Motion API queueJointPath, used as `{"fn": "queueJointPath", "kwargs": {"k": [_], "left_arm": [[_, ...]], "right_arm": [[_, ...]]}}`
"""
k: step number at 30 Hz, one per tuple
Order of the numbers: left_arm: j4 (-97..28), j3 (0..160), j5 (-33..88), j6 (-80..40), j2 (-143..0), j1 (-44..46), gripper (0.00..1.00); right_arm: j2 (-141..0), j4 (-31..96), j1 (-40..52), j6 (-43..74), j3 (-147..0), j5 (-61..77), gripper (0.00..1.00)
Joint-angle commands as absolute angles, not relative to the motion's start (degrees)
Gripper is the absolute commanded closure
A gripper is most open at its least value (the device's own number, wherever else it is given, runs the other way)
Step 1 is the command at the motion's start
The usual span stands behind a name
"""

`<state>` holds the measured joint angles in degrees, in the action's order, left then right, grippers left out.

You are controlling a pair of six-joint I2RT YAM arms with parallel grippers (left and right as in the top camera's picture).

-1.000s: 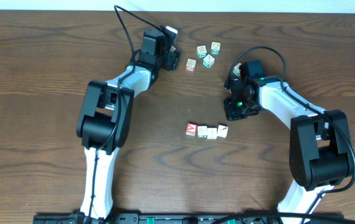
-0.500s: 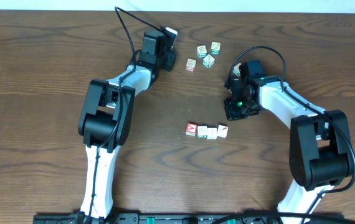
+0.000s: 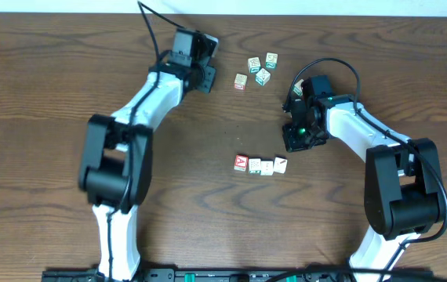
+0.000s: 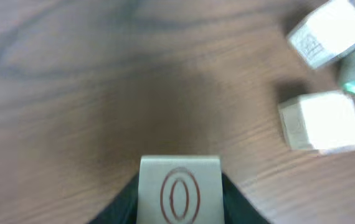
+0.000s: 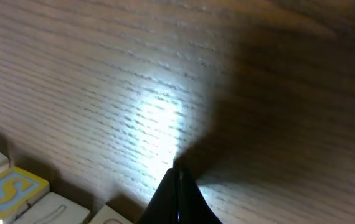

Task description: Lift 5 blocks

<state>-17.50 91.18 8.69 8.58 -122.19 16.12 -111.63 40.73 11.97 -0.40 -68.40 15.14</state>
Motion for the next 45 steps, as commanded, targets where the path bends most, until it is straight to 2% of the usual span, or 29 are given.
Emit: {"fn": "queueJointPath", "kwargs": {"k": [1,9,20,26,31,37,45], "left_arm": [[-23.05,91.09,8.27,5.21,-117.47,15.73,0.92],[-42.04,90.48,-3.05,-2.7,-111.9,16.23,0.93],[-52.14,87.31,-1.91,-3.03,-108.31,21.39,0.92],[-51.7,81.54,-1.72,-5.26,-108.31,24.71,0.93],[-48.42,75.5,-1.43,-7.86,-108.22,25.85,0.93],[-42.72,70.06,4.99,-8.43,-108.22,25.98,0.92],[-40.32,68.62,4.97,-8.54,-108.22,28.91,0.92]], "right_arm": [[-113.58,42.65,11.29,0.38,-68.38,10.94,0.99],[-113.47,50.78,11.29,11.14,-69.45,-1.65,0.99],[-113.47,56.53,12.86,8.91,-69.32,12.23,0.99],[-113.47,56.03,13.82,8.93,-69.3,18.48,0.99],[-113.47,56.14,14.15,8.95,-69.28,18.52,0.99],[-113.47,54.94,14.13,8.91,-69.28,18.31,0.99],[-113.47,52.51,14.13,5.5,-69.28,15.55,0.99]]}}
